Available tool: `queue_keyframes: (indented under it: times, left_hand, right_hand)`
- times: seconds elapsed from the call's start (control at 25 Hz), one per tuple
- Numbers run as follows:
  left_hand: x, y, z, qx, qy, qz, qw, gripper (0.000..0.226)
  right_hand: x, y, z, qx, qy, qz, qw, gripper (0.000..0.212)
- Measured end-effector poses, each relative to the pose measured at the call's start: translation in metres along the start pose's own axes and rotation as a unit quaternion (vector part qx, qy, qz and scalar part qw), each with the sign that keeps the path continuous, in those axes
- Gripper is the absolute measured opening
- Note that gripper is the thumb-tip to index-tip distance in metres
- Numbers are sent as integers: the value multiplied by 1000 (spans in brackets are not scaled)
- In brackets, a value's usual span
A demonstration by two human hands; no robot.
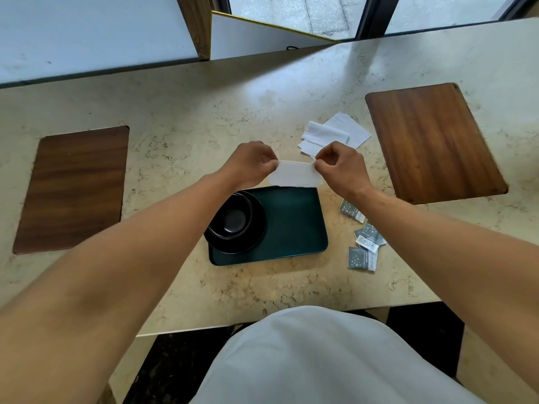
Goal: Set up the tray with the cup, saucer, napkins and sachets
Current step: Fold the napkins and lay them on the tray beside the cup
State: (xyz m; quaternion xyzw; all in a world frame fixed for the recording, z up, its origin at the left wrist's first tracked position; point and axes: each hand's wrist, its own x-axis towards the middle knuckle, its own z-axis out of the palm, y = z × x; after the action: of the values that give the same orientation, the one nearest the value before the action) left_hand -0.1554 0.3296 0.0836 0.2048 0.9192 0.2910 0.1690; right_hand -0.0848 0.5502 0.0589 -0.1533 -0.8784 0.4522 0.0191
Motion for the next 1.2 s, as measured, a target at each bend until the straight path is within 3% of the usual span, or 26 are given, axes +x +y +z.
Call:
queue_keyframes:
  times: [0.2, 0.56, 0.64, 0.88, 1.04, 1.2]
  left_hand:
    - [-5, -3, 7, -84, -42, -49, 994, 20]
    - [-6, 11, 33, -142, -182, -75, 970, 63]
    - [-4, 13, 33, -169, -204, -91, 960, 58]
    - [3, 7, 34, -137, -191, -117, 965, 17]
    - [8, -8, 35, -150, -195, -145, 958, 15]
    - [14, -20, 37, -92, -183, -127, 971, 14]
  right_hand:
    - [-6, 8, 5, 28, -39, 57, 997, 17]
    - [-8, 4, 7, 101, -118, 76, 985, 25]
    - [-6, 1, 7, 128, -132, 83, 979, 24]
    - [3, 5, 6, 162, -111, 132, 972, 22]
    - [6, 21, 8, 162, -95, 164, 968, 19]
    - [11, 34, 20, 146, -102, 198, 964, 14]
